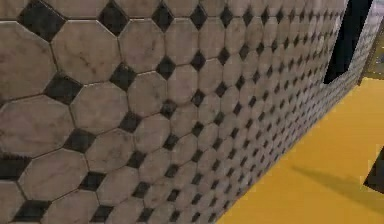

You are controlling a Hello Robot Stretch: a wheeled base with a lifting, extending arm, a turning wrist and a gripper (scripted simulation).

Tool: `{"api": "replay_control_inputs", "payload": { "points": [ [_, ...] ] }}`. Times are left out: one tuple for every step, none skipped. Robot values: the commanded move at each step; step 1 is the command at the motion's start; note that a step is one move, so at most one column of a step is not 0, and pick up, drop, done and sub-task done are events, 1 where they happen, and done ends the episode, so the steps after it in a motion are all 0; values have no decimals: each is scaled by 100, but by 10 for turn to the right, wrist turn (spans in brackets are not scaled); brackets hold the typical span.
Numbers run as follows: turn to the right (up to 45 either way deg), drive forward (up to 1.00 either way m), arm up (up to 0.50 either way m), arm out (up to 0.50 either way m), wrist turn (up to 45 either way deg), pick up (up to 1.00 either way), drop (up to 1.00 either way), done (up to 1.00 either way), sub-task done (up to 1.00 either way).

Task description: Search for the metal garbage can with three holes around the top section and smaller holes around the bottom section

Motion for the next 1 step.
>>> {"api": "replay_control_inputs", "payload": {
  "points": [
    [0,20,0,0,0,0,0,0,0]
  ]
}}
